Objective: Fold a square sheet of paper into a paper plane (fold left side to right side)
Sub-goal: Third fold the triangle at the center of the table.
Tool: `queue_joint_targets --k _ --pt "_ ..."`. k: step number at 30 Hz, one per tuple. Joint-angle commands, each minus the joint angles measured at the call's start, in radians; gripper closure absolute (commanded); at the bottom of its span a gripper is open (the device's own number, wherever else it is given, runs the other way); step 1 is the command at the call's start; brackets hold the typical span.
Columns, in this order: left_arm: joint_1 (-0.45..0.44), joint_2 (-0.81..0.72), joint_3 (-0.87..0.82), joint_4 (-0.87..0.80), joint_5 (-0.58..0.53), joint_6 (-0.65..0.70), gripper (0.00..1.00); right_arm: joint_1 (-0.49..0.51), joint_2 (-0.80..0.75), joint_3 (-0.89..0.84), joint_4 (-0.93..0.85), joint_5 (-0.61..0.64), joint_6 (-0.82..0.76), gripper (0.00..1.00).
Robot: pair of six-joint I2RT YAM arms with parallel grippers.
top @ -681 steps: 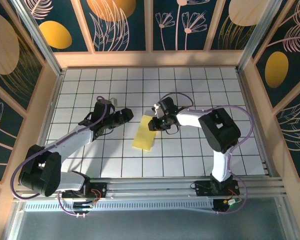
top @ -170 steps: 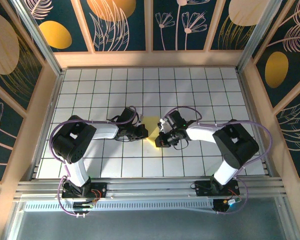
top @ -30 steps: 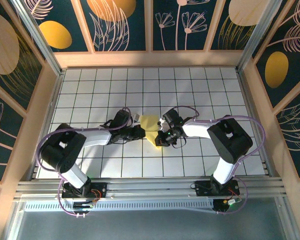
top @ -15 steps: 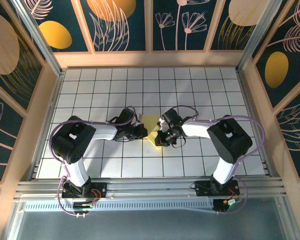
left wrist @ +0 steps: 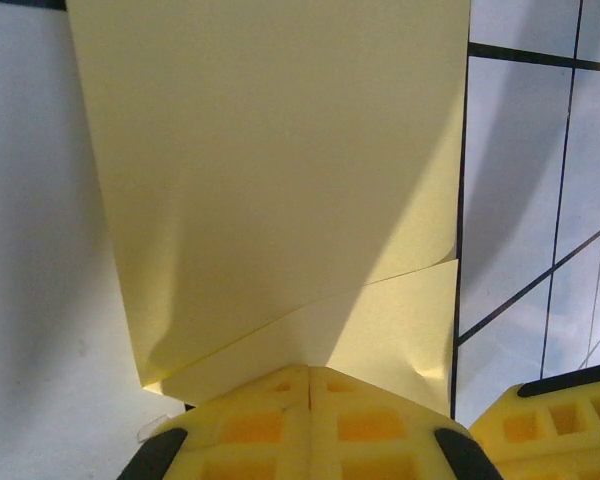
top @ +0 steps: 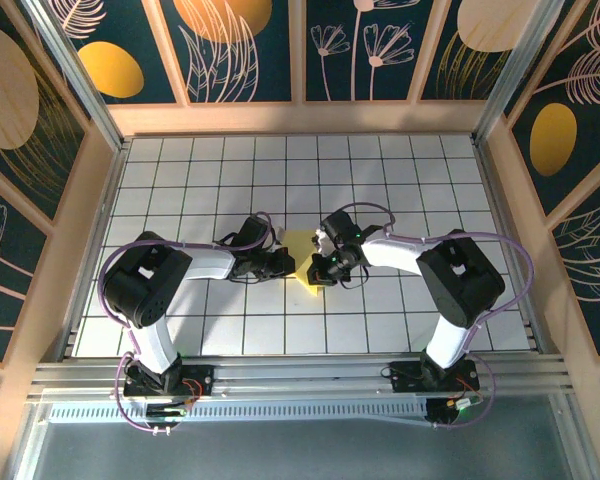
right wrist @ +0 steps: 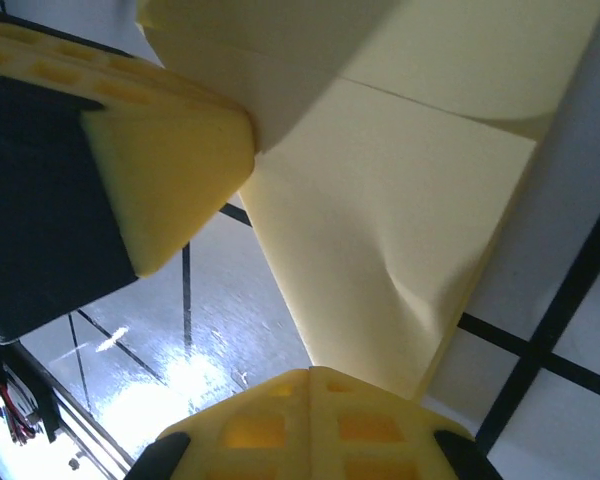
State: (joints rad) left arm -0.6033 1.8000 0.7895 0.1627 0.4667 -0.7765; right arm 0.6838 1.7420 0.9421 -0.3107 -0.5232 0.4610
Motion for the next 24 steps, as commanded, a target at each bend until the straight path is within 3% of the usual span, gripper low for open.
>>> queue_joint_targets --k 1,12,24 --pt "-0.004 0.025 -0.005 -0.100 -0.056 0.022 1.00 0.017 0.015 0.034 0.028 -0.018 0.021 1.00" --pt "-0.004 0.025 -0.003 -0.111 -0.065 0.020 1.00 0.026 0.111 0.066 0.058 -0.023 0.010 1.00" --pt "-0.003 0.029 0.019 -0.178 -0.123 0.061 1.00 0.025 0.073 -0.034 0.021 -0.027 0.029 1.00"
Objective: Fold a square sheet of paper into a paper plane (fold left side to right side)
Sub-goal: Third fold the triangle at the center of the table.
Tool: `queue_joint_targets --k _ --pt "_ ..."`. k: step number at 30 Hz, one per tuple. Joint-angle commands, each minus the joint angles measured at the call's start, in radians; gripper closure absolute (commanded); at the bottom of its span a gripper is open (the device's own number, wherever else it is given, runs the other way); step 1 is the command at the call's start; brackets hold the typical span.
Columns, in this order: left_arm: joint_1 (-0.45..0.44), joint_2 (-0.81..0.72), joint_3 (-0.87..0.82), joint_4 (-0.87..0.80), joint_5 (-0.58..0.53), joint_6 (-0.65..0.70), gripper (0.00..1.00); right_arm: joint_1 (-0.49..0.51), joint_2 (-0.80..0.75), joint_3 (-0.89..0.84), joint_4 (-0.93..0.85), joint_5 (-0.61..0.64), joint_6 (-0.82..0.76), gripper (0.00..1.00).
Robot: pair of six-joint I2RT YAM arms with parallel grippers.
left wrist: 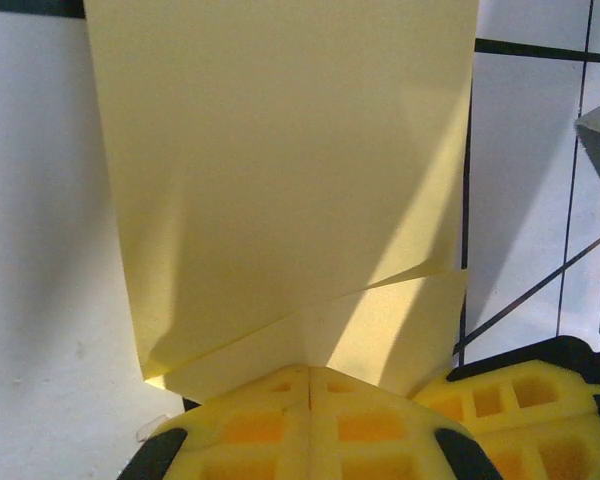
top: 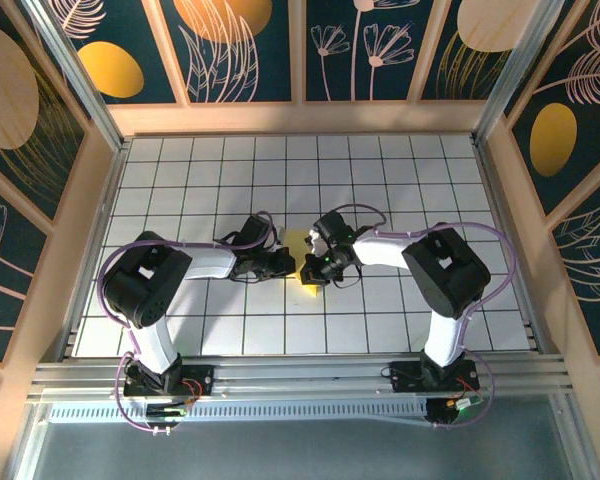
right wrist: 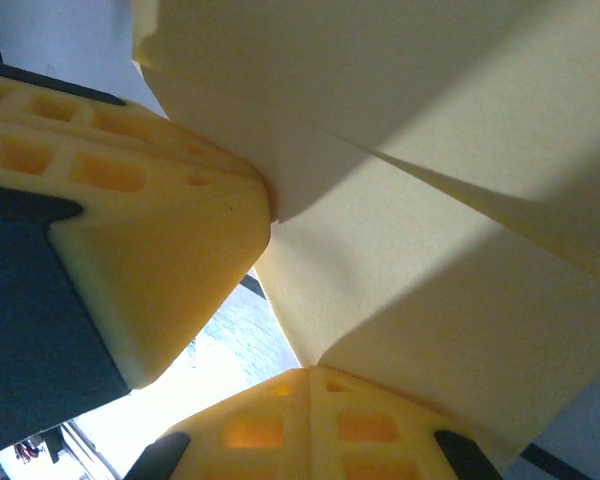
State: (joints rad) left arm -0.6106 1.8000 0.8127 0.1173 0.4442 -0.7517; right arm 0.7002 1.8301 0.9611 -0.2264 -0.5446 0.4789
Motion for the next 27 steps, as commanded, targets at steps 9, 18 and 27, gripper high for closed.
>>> queue_joint_targets --k 9,18,27 --pt "0.004 0.034 0.003 -0.157 -0.131 0.051 1.00 0.008 -0.089 -0.157 -0.079 -0.005 0.038 1.00" --pt "0.003 0.030 -0.001 -0.152 -0.124 0.043 1.00 0.000 -0.139 -0.229 -0.080 0.006 0.054 1.00" --pt "0.004 0.025 -0.060 0.001 -0.021 -0.119 1.00 -0.055 -0.240 -0.198 -0.124 0.002 -0.022 0.99"
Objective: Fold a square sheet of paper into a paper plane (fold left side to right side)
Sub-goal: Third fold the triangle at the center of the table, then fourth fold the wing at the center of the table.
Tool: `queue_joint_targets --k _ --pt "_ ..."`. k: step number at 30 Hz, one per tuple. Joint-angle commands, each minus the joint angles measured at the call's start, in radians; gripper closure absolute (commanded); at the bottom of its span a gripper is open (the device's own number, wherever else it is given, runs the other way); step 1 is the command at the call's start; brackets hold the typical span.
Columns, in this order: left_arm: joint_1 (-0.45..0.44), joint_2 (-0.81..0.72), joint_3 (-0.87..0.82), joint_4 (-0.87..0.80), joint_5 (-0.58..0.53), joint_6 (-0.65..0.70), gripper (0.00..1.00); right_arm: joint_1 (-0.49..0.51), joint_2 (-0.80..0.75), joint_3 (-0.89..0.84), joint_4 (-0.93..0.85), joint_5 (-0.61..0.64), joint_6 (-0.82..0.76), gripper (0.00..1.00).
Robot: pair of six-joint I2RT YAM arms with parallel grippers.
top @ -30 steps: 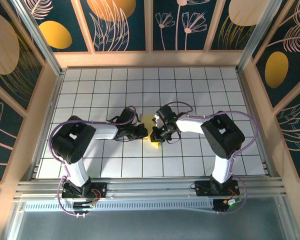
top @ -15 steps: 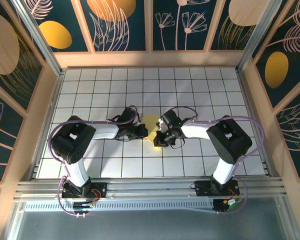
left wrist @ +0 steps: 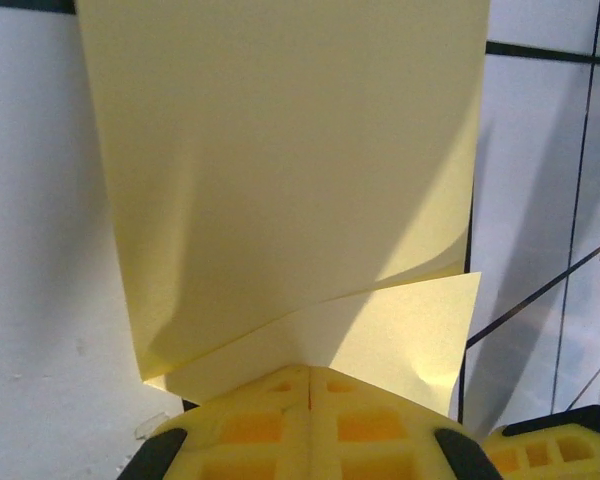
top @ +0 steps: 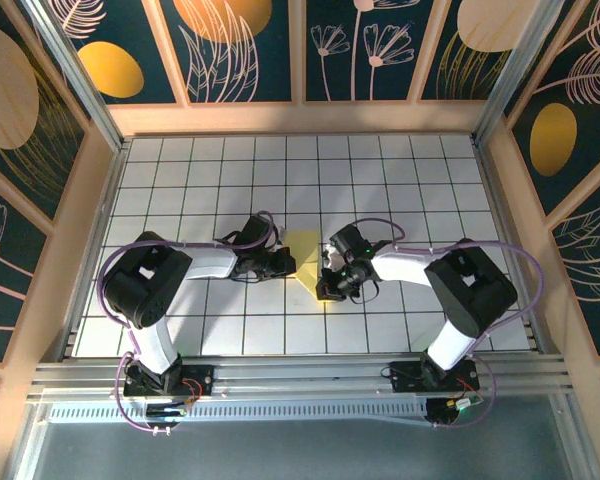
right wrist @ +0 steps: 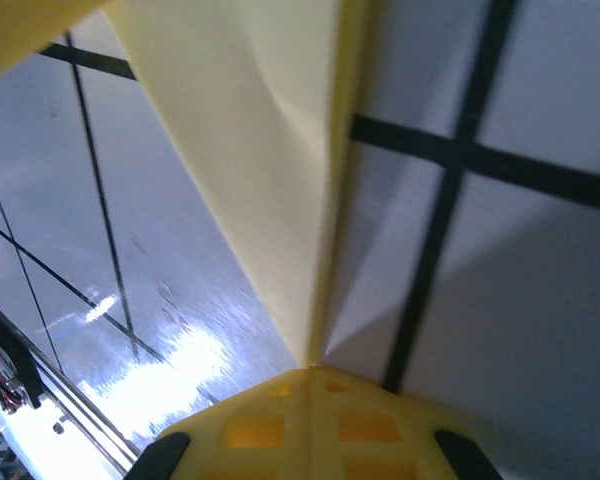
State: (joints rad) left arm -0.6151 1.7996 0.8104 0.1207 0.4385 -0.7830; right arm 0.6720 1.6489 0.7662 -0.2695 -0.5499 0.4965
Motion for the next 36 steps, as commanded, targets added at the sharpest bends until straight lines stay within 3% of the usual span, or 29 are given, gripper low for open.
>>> queue_joint_targets --k 1,6,14,19,26,36 --pt "0.006 0.024 -0.067 0.025 -0.004 -0.111 1.00 -0.039 -0.077 0.001 -0.074 0.008 -0.044 0.96" --pt "-0.004 0.023 -0.082 0.091 0.006 -0.181 1.00 -0.119 -0.137 -0.010 0.052 0.013 -0.081 0.74" --pt "-0.007 -0.013 -0.108 0.243 0.007 -0.295 1.00 -0.120 -0.131 -0.071 0.348 0.097 -0.127 0.52" --pt "-0.008 -0.080 -0.087 0.227 -0.026 -0.265 0.87 -0.149 -0.044 -0.016 0.347 0.075 -0.185 0.51" --pt "0.001 -0.218 -0.057 0.063 -0.161 -0.178 0.63 -0.149 0.005 0.000 0.368 0.020 -0.189 0.51" --pt "0.046 -0.240 -0.104 0.075 -0.205 -0.203 0.57 -0.134 0.072 0.031 0.380 -0.013 -0.196 0.54"
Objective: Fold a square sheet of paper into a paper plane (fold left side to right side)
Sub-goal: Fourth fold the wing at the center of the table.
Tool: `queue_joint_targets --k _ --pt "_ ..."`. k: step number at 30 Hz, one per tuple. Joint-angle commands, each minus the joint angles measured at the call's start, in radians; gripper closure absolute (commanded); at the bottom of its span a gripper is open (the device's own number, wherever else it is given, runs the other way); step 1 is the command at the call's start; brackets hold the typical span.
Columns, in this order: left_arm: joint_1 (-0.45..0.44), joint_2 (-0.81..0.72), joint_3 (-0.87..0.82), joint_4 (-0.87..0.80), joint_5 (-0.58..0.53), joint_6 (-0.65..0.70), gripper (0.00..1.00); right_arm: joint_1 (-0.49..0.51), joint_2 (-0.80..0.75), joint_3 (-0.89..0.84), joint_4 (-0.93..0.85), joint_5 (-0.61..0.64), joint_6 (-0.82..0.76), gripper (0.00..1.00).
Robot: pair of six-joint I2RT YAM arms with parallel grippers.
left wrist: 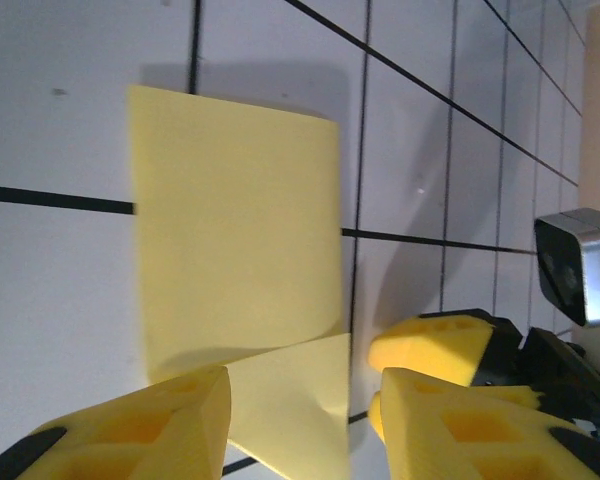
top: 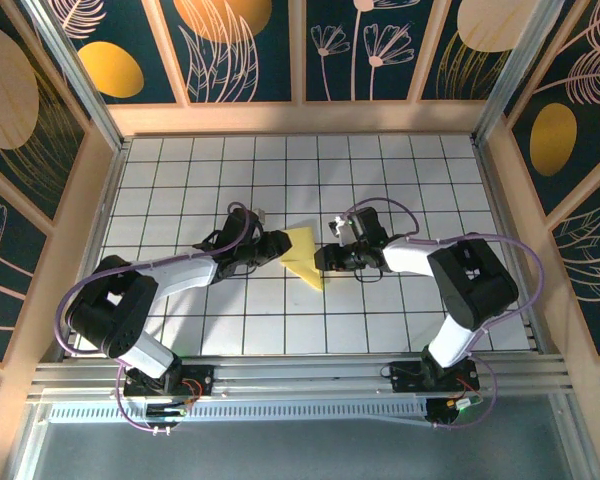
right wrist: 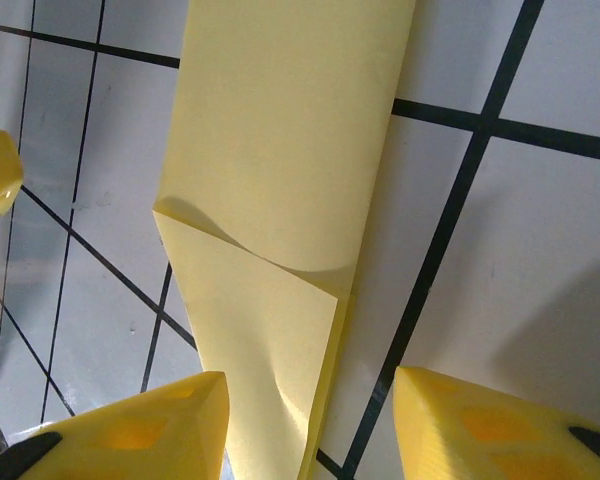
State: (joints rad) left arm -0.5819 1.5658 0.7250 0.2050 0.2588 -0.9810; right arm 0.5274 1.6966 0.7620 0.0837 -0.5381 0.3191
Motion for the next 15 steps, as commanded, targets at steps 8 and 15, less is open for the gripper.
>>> queue_joint_targets --k 8,15 --pt "0.027 -0.001 -0.031 -0.010 -0.027 -0.003 0.56 0.014 0.059 0.049 0.042 -0.045 -0.009 0.60" --pt "0.030 0.000 -0.029 -0.024 -0.035 0.008 0.56 0.014 0.056 0.045 0.058 -0.044 -0.005 0.66"
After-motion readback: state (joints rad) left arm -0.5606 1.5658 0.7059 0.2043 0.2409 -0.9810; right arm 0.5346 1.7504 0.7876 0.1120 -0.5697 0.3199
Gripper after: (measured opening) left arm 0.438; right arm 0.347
